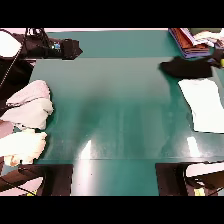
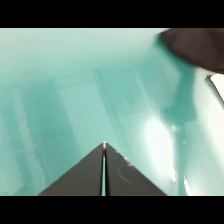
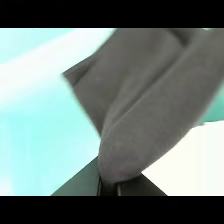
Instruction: Fold the shirts.
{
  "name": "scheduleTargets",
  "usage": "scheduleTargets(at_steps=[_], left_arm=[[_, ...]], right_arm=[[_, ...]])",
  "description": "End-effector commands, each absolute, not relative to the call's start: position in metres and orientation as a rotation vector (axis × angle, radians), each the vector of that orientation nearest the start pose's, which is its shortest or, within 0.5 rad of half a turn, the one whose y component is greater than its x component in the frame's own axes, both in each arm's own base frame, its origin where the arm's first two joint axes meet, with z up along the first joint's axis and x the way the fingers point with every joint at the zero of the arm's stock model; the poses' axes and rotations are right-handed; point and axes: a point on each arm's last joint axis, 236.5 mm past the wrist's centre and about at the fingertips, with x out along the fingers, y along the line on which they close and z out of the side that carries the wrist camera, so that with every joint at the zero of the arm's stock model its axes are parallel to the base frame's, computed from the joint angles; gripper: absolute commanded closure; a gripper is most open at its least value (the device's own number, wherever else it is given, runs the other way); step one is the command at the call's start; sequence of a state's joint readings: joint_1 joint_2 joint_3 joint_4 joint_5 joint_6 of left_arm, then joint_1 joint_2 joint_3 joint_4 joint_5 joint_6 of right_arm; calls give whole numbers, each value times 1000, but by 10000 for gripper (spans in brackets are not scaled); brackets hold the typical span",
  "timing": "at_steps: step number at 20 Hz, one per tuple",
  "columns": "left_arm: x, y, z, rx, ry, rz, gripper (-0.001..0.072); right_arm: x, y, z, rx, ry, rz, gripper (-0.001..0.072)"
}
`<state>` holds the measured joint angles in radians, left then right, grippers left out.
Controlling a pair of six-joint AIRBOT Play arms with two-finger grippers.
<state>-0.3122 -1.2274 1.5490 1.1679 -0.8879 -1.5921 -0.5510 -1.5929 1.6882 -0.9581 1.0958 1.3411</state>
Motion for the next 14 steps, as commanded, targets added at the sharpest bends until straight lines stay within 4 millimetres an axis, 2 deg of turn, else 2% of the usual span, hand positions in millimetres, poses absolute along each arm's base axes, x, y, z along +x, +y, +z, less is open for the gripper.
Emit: scheduleTargets(at_steps=[1,3,5,10,12,14], left_arm=[[437,-220,251,-271,606,-532,687],[436,-220,251,-271,607,-532,687],[436,-220,251,-271,607,-532,687],[435,-221,249,-267,616,-534,686],[435,-221,248,-266,620,-534,686],[432,-221,244,-256,637,-538,686]], right_arm=[[484,-226,125,593,728,-159,690],[485,-228,140,574,686,-171,690],[488,-225,170,535,608,-178,690],[470,-210,232,487,502,-177,690],[458,-210,245,476,491,-183,690],[447,-203,248,470,515,-179,690]])
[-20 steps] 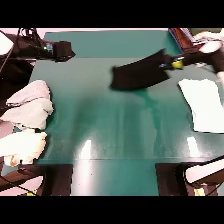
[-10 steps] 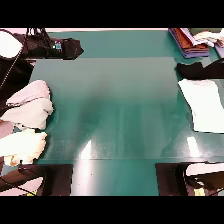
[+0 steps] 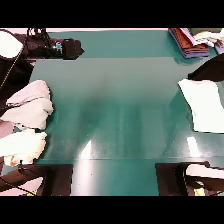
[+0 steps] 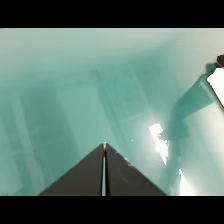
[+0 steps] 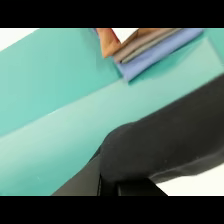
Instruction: Fold the shirts.
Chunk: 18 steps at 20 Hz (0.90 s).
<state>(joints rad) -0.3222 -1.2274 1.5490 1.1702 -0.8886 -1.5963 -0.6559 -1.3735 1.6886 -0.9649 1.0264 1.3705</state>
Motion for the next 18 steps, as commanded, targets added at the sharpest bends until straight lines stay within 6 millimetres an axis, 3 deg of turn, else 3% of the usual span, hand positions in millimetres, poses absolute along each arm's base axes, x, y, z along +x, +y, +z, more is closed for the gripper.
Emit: scheduleTargets(at_steps=[1,4,7,13,14,16,17,18], left_arm=[[431,-221,243,-251,643,-540,686],[427,-221,238,-240,666,-543,686],[426,-221,237,-224,668,-548,686],[426,-221,237,-222,667,-549,686],[426,-221,237,-216,665,-551,686],[426,-221,237,-216,666,-551,686],[426,-221,237,-216,665,-552,685],[426,-221,237,-216,666,-551,685]], right_arm=[[440,-203,247,470,534,-184,690],[424,-195,234,476,596,-199,690],[398,-191,198,534,670,-223,690],[307,-200,117,573,856,-400,672],[292,-202,106,584,885,-429,571],[268,-207,88,614,911,-484,219],[260,-210,83,635,912,-504,120],[255,-210,83,663,907,-517,109]])
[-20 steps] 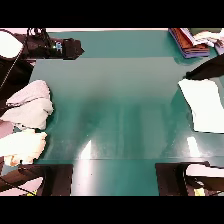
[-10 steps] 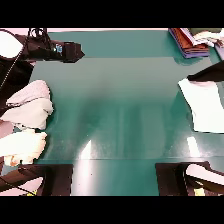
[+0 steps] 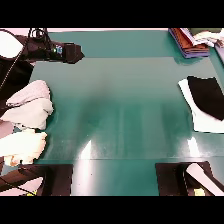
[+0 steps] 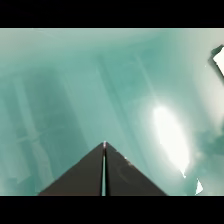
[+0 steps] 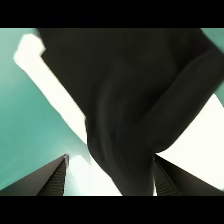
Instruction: Fold the shirts.
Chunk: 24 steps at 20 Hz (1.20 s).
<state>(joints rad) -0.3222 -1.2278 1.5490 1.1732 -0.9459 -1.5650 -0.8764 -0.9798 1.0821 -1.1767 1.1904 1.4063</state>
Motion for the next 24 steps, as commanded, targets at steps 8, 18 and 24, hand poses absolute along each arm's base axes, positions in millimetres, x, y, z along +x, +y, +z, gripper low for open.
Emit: scheduleTargets(at_steps=[8,18,24], left_arm=[[425,-221,236,-215,674,-552,685],[424,-222,236,-220,677,-556,685],[424,-222,236,-220,677,-556,685]], right_arm=[[322,-99,159,557,781,-156,111],[328,126,160,292,896,461,506],[322,160,148,259,942,546,690]])
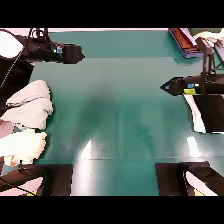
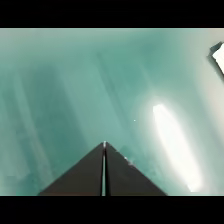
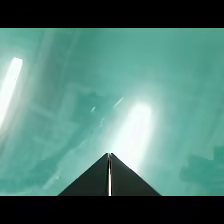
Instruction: Fold the shirts.
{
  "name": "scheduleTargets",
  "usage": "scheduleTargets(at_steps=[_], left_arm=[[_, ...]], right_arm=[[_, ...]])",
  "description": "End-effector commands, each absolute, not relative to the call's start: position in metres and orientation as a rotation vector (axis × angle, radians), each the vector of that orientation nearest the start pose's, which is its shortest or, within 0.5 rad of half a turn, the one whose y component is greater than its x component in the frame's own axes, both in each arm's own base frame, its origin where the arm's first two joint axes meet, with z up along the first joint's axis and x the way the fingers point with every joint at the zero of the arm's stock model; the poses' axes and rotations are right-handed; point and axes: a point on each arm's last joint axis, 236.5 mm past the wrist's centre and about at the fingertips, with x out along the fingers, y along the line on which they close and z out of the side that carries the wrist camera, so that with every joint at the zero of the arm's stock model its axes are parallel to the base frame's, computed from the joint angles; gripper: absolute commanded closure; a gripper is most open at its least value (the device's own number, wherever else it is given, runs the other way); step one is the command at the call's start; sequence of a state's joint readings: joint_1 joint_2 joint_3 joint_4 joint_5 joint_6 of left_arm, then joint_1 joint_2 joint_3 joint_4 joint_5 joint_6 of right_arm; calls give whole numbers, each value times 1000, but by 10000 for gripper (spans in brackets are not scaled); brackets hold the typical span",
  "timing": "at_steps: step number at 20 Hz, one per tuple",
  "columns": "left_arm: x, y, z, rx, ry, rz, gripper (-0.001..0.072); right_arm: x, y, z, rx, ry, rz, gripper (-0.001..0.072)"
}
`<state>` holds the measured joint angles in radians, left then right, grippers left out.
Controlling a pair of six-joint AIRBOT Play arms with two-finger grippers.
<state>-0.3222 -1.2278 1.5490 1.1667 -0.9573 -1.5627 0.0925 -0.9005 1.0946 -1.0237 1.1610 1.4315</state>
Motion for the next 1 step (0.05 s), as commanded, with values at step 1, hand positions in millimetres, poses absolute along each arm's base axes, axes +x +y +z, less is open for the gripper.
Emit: scheduleTargets(at_steps=[1], left_arm=[[424,-222,236,-220,676,-556,685]], right_arm=[[322,160,149,259,941,546,690]])
